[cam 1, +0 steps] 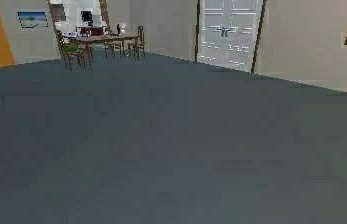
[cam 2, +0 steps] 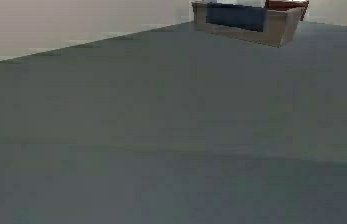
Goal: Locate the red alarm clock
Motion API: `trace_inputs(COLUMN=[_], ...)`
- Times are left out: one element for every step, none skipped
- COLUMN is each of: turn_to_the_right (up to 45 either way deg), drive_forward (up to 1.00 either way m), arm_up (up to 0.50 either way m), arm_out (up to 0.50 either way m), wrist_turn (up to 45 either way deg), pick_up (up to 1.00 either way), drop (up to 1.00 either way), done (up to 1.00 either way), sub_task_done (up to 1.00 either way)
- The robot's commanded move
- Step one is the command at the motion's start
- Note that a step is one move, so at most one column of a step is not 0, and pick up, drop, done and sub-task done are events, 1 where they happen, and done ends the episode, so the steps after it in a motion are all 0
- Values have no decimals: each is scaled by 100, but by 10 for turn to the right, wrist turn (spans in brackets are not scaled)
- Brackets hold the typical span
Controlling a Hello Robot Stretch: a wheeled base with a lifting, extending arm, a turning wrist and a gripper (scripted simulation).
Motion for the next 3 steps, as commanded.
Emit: trace_inputs(turn_to_the_right=[-330,0,0], drive_forward=[0,100,100], arm_up=[0,0,0], arm_out=[0,0,0], wrist_turn=[0,0,0], pick_up=[0,0,0], drop=[0,0,0], done=[0,0,0], sub_task_done=[0,0,0])
